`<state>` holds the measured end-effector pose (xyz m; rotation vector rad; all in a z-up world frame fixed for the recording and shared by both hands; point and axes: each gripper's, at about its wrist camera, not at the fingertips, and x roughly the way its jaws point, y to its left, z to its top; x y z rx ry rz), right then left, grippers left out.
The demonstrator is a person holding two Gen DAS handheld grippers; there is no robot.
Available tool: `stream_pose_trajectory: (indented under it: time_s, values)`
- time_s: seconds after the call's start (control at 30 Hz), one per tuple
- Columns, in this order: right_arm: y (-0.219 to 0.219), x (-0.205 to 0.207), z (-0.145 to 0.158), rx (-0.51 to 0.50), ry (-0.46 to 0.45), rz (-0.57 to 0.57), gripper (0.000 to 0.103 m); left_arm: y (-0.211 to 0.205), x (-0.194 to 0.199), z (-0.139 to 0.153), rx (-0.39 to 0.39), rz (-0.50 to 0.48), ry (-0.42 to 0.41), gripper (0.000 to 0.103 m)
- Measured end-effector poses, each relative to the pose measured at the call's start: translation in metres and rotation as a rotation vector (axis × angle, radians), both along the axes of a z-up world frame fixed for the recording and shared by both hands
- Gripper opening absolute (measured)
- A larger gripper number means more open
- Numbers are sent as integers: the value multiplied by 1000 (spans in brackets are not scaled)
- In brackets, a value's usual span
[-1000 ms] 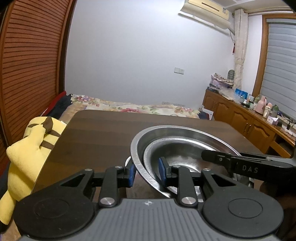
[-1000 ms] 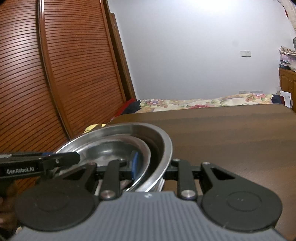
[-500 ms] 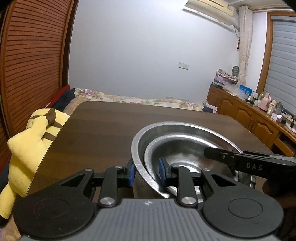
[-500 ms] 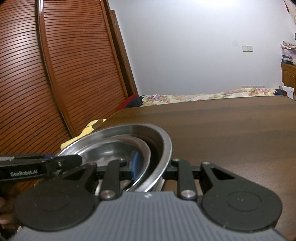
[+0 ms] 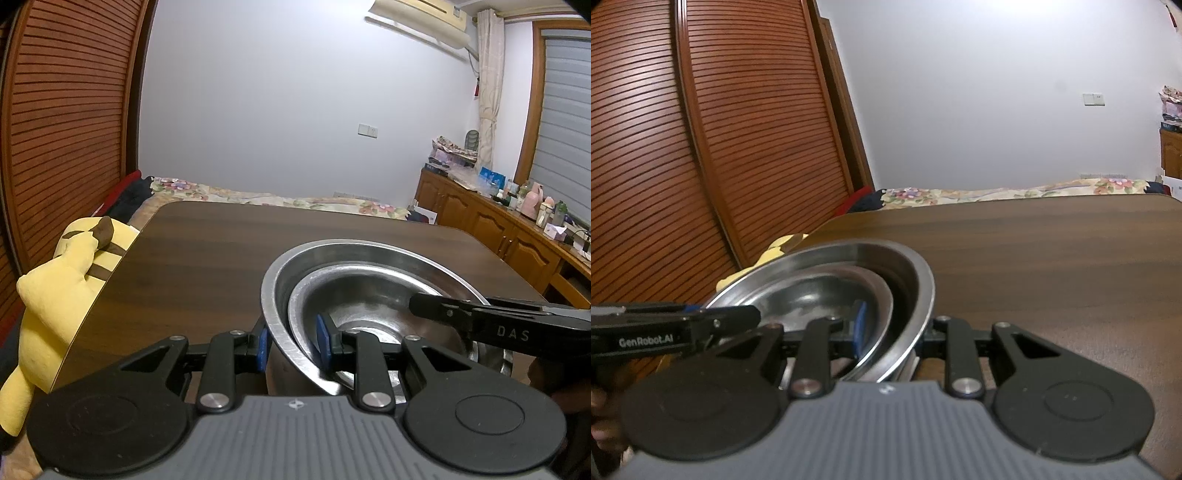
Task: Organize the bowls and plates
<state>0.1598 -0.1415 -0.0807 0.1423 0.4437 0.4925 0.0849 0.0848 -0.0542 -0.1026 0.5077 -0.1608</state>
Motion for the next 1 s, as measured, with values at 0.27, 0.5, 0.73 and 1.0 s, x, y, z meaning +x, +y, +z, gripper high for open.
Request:
stream_pose_trajectory:
  time_s: [0.27, 0.5, 0.73, 1.0]
  values:
    - [-2, -1, 1, 1, 11, 8, 32, 1, 0, 1, 9, 8, -1, 27]
    - [-10, -5, 7, -1, -14, -21, 35, 0, -3, 4, 21, 20, -7, 29]
    - [-22, -10, 17, 4, -48, -67, 35, 0, -9, 15, 50, 49, -27, 42]
    - [-36, -25, 33, 4, -97, -103, 41, -5, -23, 35, 66, 61, -76, 60]
